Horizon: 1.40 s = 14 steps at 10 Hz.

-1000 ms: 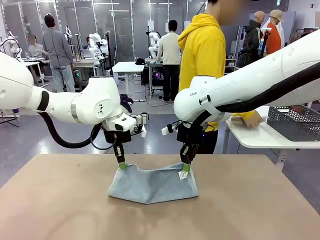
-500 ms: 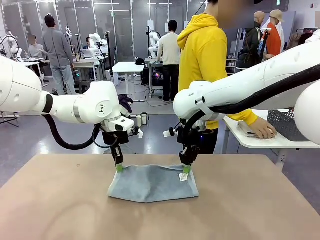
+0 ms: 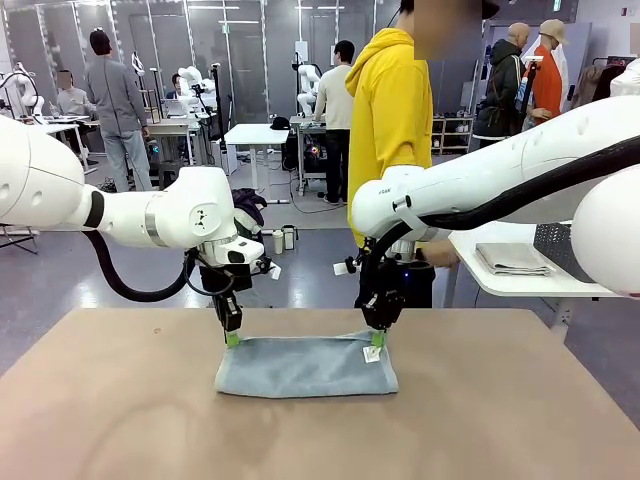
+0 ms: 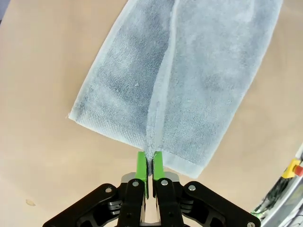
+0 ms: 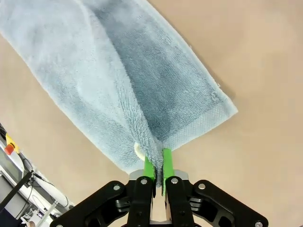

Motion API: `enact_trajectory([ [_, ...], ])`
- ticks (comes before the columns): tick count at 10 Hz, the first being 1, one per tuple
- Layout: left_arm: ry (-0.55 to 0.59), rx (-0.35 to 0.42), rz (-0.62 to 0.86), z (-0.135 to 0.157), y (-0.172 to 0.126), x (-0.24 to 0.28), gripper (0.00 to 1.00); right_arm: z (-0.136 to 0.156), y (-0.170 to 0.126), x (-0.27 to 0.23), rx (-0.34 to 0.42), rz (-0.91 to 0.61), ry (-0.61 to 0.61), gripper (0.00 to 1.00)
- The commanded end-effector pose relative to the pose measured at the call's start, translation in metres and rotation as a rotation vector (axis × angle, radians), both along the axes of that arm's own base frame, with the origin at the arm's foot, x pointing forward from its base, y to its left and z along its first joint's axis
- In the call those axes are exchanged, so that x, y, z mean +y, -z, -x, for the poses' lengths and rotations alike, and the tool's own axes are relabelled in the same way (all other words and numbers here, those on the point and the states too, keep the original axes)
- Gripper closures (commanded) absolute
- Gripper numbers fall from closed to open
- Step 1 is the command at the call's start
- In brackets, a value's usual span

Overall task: Fold the towels and place them in the basket.
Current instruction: When a person lays out a Towel with hook on the table, fold it in half twice.

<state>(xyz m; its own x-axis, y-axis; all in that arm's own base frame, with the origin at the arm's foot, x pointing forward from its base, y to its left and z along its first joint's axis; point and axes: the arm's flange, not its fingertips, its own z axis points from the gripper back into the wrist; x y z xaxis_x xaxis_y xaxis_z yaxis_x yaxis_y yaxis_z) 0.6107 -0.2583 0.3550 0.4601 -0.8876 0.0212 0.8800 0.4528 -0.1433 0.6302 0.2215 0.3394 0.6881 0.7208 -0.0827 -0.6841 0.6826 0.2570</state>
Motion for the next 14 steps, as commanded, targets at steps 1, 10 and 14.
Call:
enact_trajectory([
  [1,-0.026,0.022,-0.011,-0.012,0.0,-0.001,0.93,-0.009,0.004,-0.001,0.02,0.027,0.026,0.92],
  [10,0.06,-0.045,0.042,-0.03,0.018,0.012,0.93,-0.019,0.021,-0.002,-0.05,0.034,-0.05,0.92],
  [14,0.083,-0.061,0.057,-0.028,0.017,0.013,0.39,-0.017,0.02,-0.002,-0.071,0.011,-0.048,0.42],
])
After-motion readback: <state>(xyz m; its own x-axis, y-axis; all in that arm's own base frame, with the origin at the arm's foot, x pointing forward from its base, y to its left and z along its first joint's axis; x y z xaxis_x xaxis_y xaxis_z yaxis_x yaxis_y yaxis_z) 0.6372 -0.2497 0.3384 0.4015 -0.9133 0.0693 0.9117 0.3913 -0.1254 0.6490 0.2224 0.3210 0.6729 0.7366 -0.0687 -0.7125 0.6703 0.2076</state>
